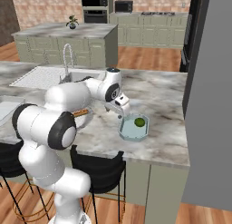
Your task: Place one cooked food and one vegetable from the large plate to each tupperware container.
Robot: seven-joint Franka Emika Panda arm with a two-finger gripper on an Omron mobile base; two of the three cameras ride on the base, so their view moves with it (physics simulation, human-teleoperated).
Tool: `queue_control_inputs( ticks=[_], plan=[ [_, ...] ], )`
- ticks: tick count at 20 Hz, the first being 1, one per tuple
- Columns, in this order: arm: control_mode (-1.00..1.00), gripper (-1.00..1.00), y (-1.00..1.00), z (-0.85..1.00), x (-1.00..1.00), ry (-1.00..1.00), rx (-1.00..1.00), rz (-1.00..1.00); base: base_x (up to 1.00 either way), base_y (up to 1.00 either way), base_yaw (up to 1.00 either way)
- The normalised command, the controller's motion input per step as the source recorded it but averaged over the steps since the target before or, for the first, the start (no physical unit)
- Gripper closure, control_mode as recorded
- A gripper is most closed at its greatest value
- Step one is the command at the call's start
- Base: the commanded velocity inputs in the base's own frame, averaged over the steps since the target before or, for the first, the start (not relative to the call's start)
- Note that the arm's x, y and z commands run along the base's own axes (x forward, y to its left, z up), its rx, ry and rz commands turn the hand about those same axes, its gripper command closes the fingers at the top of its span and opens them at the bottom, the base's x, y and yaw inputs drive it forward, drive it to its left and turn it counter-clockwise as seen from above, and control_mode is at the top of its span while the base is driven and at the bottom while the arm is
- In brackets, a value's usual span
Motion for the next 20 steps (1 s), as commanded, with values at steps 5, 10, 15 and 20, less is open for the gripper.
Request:
queue_control_inputs(
  ticks=[5,10,15,20],
  plan=[
    [-1.00,-1.00,1.00,0.02,0.00,0.10,-0.08,-0.08,0.00,0.00,0.00],
    [-1.00,-1.00,0.98,0.00,0.25,0.11,-0.16,-0.05,0.00,0.00,0.00],
    [-1.00,-1.00,0.96,-0.03,0.44,0.18,-0.09,-0.03,0.00,0.00,0.00],
    [-1.00,-1.00,0.72,-0.12,0.28,0.01,0.00,-0.02,0.00,0.00,0.00]
  ],
)
